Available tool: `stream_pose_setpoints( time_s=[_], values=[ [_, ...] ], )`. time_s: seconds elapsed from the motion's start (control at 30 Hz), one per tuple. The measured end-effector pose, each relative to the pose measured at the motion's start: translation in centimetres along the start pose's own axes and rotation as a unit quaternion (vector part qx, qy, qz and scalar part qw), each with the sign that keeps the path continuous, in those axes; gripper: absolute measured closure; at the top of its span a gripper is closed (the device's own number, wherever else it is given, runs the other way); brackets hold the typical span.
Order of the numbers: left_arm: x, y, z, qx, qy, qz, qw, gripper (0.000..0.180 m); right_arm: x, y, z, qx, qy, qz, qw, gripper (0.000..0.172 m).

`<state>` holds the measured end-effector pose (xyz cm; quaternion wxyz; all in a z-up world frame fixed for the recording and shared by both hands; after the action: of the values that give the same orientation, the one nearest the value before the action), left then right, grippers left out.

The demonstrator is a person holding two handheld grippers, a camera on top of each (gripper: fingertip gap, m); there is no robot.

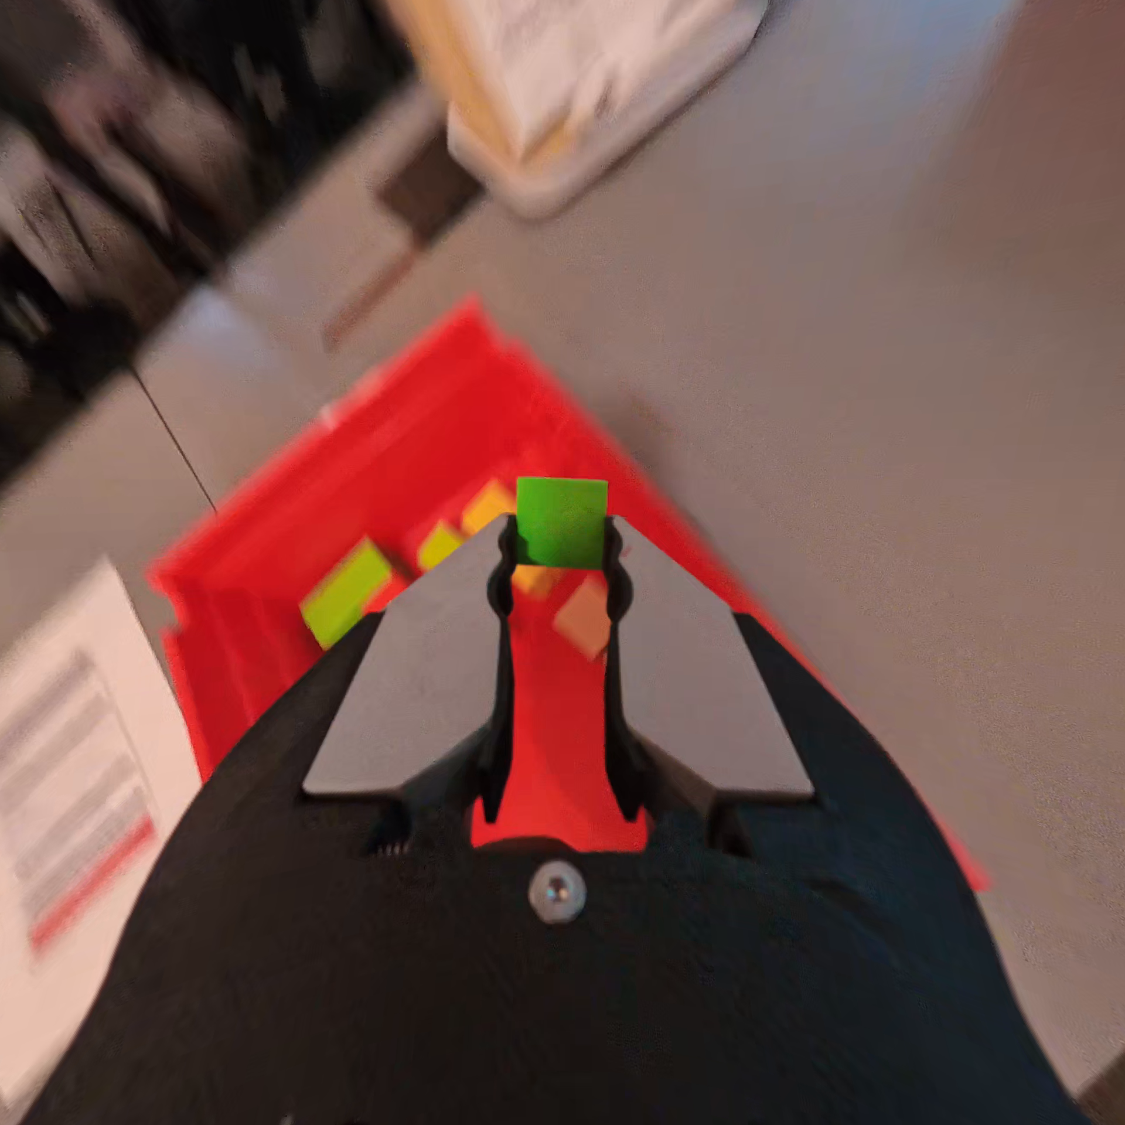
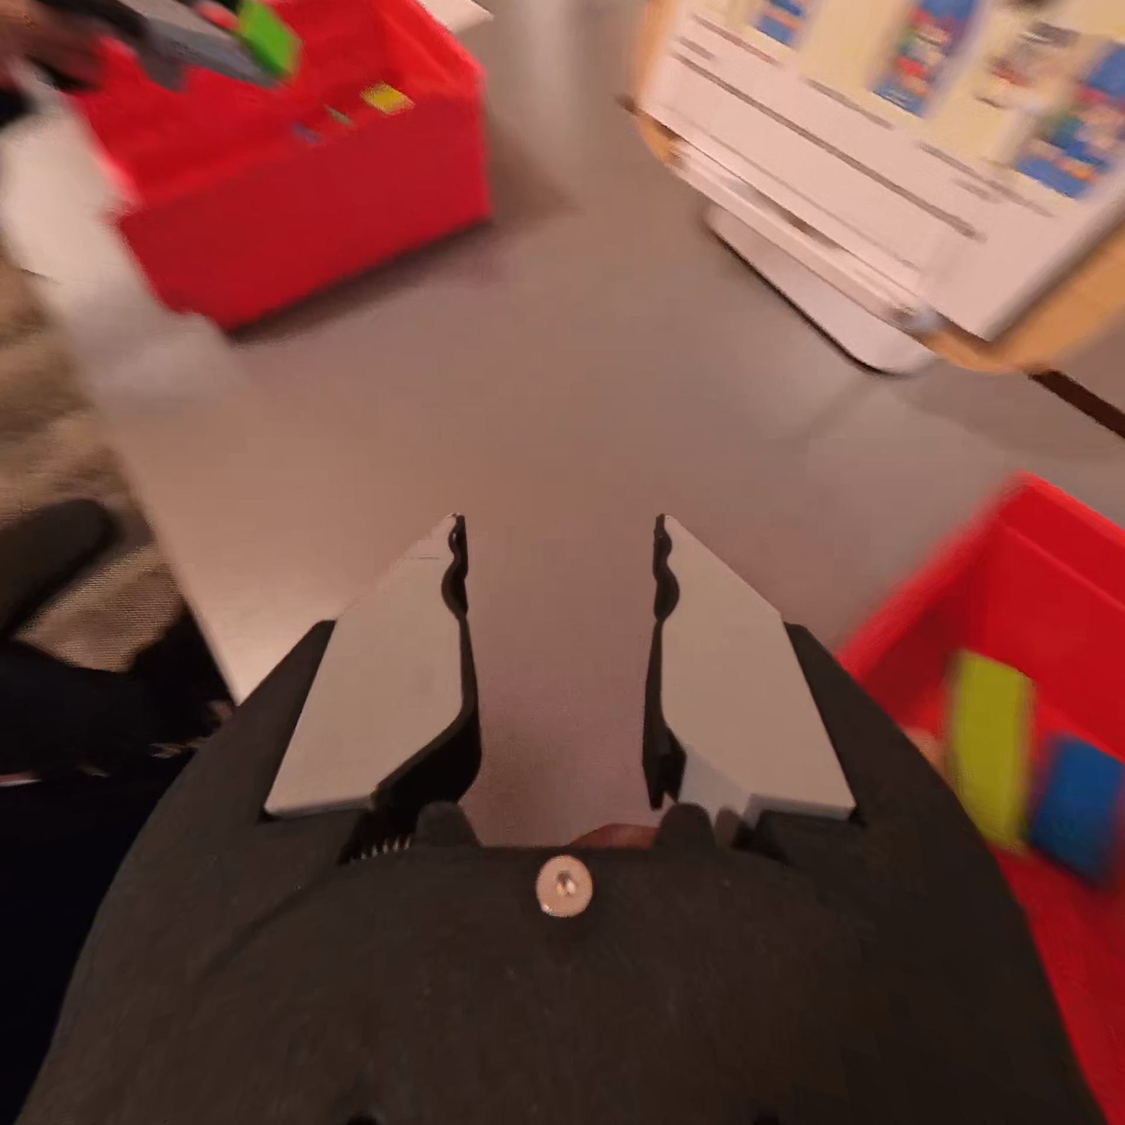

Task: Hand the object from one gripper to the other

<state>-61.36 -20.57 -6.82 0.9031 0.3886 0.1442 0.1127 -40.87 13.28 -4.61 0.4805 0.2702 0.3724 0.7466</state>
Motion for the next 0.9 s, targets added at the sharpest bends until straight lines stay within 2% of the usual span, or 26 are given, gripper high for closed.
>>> stream_pose_setpoints(
  time_s=[0.1,0.2,0.27,0.33,0.43,0.5,0.57,0.6,0.63,0.67,0.7,0.73,0.8,0.9],
  values=[
    [7.7,8.3,1.4,0.099,0.027,-0.13,0.986,0.157,-6.3,4.0,-1.7,0.05,0.117,-0.023,0.992,0.108],
    [15.4,13.3,0.3,0.14,0.022,-0.214,0.967,0.157,-10.0,7.9,-2.6,0.099,0.181,-0.053,0.977,0.104],
    [18.5,15.2,-0.9,0.147,0.032,-0.249,0.957,0.157,-11.1,9.2,-2.8,0.113,0.2,-0.063,0.971,0.104],
    [20.4,16.3,-1.9,0.15,0.048,-0.28,0.947,0.157,-10.9,9.1,-3.4,0.105,0.191,-0.066,0.974,0.107],
    [22.4,17.0,-3.2,0.155,0.044,-0.3,0.94,0.157,-10.8,8.1,-3.5,0.09,0.225,-0.095,0.965,0.13],
    [23.2,17.1,-4.1,0.152,0.037,-0.303,0.94,0.157,-10.7,7.4,-3.1,0.088,0.258,-0.116,0.955,0.146],
    [23.9,16.9,-5.0,0.148,0.022,-0.296,0.943,0.157,-10.0,6.4,-2.9,0.079,0.249,-0.113,0.959,0.146],
    [23.7,16.4,-5.3,0.13,0.021,-0.284,0.95,0.156,-8.8,6.0,-2.7,0.083,0.219,-0.105,0.967,0.146],
    [22.9,15.8,-5.1,0.111,0.034,-0.274,0.955,0.143,-6.8,5.6,-2.0,0.09,0.176,-0.093,0.976,0.146],
    [21.8,15.0,-4.5,0.094,0.046,-0.259,0.96,0.141,-4.1,4.9,-1.0,0.093,0.126,-0.084,0.984,0.147],
    [20.7,13.7,-3.7,0.074,0.048,-0.236,0.968,0.151,-0.6,3.9,0.1,0.084,0.065,-0.078,0.991,0.147],
    [19.3,12.2,-2.8,0.058,0.045,-0.203,0.976,0.153,3.5,2.0,1.2,0.058,-0.01,-0.07,0.996,0.147],
    [16.3,8.4,-0.6,0.029,0.029,-0.124,0.991,0.15,11.4,-3.5,3.1,-0.038,-0.15,-0.071,0.985,0.146],
    [9.6,2.8,3.0,-0.005,0.076,-0.029,0.997,0.142,16.6,-11.7,4.0,-0.184,-0.214,-0.093,0.955,0.146]
  ],
)
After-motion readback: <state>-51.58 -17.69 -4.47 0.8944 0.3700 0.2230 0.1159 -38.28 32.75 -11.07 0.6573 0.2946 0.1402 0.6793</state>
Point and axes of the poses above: each gripper's, where its closed fingertips meet, z back along the fingers, y out of its top, x = y × z across the jaws, the point moved 1 cm from there along z, back along the fingers, and after that the axes turned 9 degrees about -y, right-handed, at the moved point
